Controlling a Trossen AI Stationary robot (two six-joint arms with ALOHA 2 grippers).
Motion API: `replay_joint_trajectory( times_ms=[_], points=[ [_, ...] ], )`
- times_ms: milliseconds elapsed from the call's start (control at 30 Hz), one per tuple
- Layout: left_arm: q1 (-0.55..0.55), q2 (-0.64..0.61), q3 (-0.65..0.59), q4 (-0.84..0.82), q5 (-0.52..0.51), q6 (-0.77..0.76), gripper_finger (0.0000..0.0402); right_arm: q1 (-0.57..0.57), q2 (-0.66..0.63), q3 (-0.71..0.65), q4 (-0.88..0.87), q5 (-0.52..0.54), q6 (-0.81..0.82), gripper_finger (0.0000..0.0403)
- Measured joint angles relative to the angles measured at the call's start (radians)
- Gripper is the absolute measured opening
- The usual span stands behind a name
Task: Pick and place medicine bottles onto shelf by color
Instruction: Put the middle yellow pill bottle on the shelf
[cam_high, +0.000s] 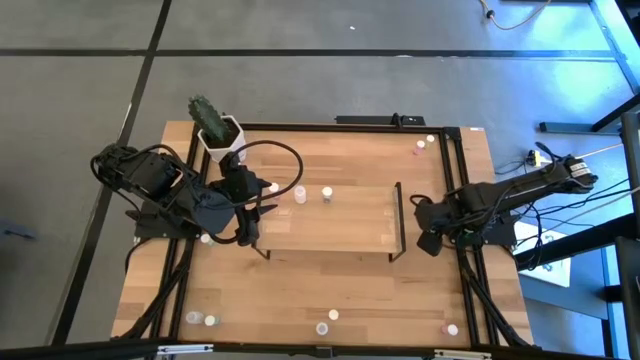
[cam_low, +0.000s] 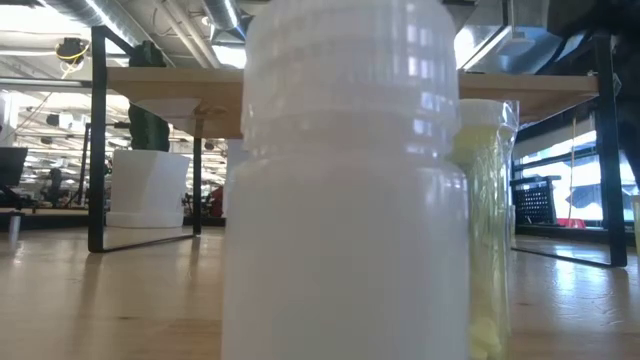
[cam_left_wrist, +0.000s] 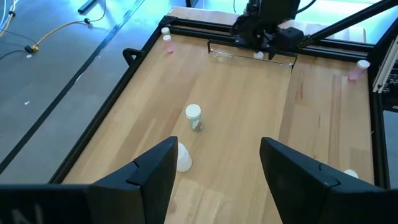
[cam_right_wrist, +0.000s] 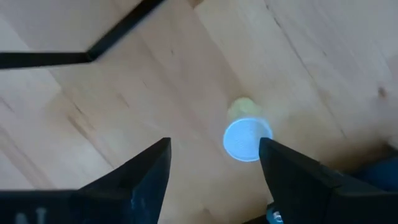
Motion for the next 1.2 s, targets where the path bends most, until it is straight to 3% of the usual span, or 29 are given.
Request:
replay_joint_trajectory(
  times_ms=[1200],
  points=[
    [0.000, 0.000, 0.000, 0.000, 0.000, 0.000, 0.0222, 0.000, 0.099, -0.004, 0.000, 0.081, -0.038, 0.0245]
  ],
)
